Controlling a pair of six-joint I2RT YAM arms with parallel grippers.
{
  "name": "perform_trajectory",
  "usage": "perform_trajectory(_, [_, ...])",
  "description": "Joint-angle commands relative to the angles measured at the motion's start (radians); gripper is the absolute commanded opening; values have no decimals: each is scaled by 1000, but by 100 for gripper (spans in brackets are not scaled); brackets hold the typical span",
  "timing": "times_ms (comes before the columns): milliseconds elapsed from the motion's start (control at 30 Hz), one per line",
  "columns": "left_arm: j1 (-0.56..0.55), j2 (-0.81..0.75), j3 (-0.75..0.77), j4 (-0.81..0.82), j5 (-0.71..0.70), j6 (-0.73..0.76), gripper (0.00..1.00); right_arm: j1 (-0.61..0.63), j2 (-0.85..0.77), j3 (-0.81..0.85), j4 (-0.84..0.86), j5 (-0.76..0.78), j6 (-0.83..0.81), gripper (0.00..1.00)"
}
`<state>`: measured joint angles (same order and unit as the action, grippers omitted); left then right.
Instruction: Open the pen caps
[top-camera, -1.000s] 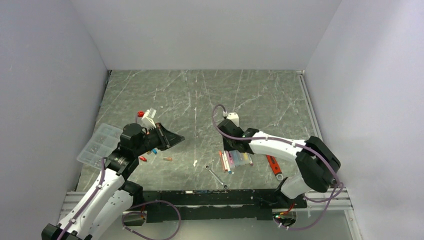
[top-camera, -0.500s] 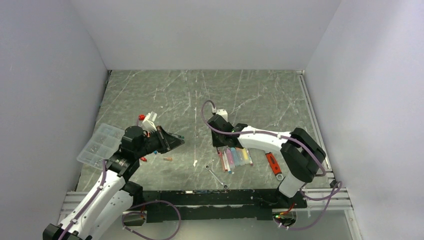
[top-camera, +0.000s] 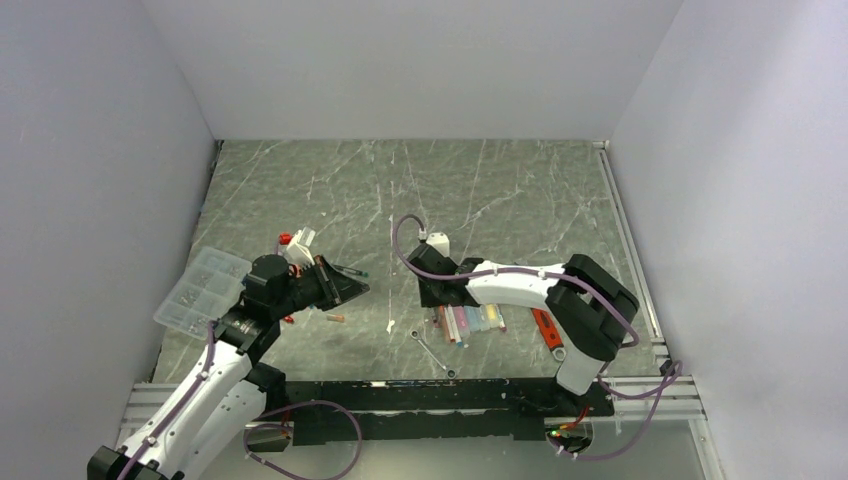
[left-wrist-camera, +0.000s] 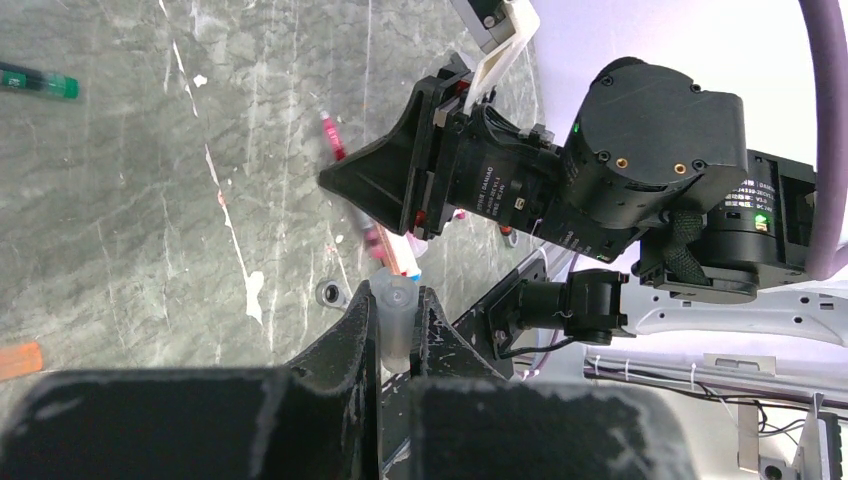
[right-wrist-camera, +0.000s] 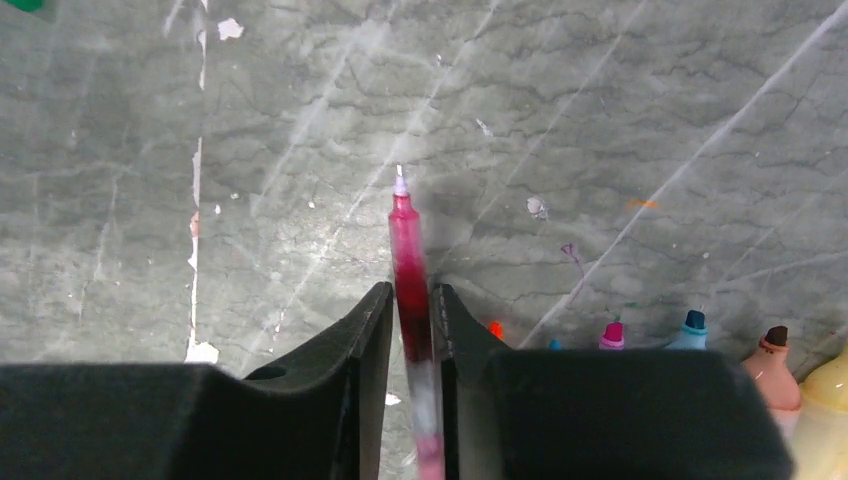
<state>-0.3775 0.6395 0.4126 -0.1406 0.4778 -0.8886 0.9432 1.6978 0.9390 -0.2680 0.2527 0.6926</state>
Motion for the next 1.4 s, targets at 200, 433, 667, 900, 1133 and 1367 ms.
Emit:
perform_trajectory(200, [-3, 0, 6, 13, 17, -9, 0, -2, -42, -9, 15, 37, 18, 37])
perform_trajectory(433, [-3, 20, 23, 4, 15, 6, 0, 43, -114, 45, -13, 32, -5, 39])
perform_trajectory(667, [-3, 29, 30, -11, -4, 7, 0, 61, 1, 103, -3, -26, -22, 19])
perform_trajectory(900, [-3, 21, 50, -90, -40, 34, 0, 26, 49, 66, -5, -30, 6, 17])
perform_trajectory(1133, [-3, 60, 60, -104, -64, 36, 0, 14, 16, -11, 1, -15, 20, 17])
perform_trajectory(1367, [-3, 98, 85, -228, -207, 31, 0, 11, -53, -63, 20, -11, 13, 18])
